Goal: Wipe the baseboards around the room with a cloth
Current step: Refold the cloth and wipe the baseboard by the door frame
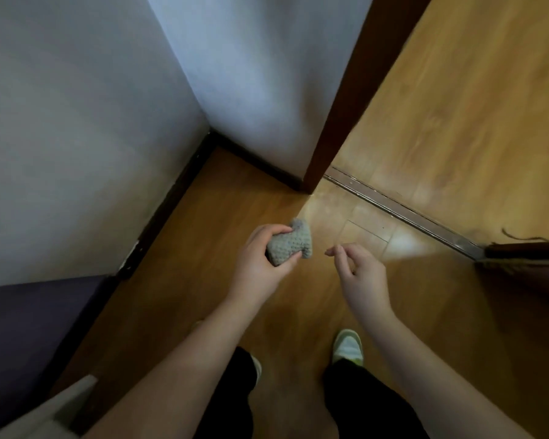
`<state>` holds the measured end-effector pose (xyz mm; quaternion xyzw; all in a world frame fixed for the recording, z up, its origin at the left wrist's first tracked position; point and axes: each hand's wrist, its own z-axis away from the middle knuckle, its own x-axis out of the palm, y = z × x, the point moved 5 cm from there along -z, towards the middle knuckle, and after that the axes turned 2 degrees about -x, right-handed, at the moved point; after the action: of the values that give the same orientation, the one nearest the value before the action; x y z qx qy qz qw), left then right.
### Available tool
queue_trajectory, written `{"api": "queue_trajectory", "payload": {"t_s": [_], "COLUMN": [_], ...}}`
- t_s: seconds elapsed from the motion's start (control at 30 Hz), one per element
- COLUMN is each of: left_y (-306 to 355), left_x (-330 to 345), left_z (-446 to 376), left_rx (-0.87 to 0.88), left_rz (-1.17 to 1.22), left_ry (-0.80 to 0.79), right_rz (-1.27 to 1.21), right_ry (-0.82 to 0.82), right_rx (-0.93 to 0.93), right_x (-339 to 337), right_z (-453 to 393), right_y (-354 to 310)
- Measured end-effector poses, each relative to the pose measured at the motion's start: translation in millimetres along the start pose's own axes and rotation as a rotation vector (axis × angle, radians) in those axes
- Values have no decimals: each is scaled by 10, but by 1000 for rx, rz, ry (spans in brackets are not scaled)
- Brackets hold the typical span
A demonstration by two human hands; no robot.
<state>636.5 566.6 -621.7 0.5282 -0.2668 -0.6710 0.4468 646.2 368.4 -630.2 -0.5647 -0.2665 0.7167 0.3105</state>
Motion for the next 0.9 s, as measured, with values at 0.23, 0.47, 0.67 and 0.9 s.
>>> {"api": "queue_trajectory", "payload": {"t_s": [0.23,0.47,0.67,0.9], "left_y": [1948,3152,3460,3474], "left_x": [-618,-925,-994,-1269], "left_z": [1185,2246,2619,2622], "left_rx": [102,81,-97,-201], "left_rz": [34,9,126,425], "left_ry": [-88,-144,-392,-561], "right_rz": [-520,-619,-550,-480], "right_ry": [-210,-404,-464,-367], "right_rx": [236,150,76,7], "right_x": [-1358,-2575,-3082,-3219], "right_z": [910,1708,2035,2274], "right_y": [-1303,-2139,-2396,-2657]}}
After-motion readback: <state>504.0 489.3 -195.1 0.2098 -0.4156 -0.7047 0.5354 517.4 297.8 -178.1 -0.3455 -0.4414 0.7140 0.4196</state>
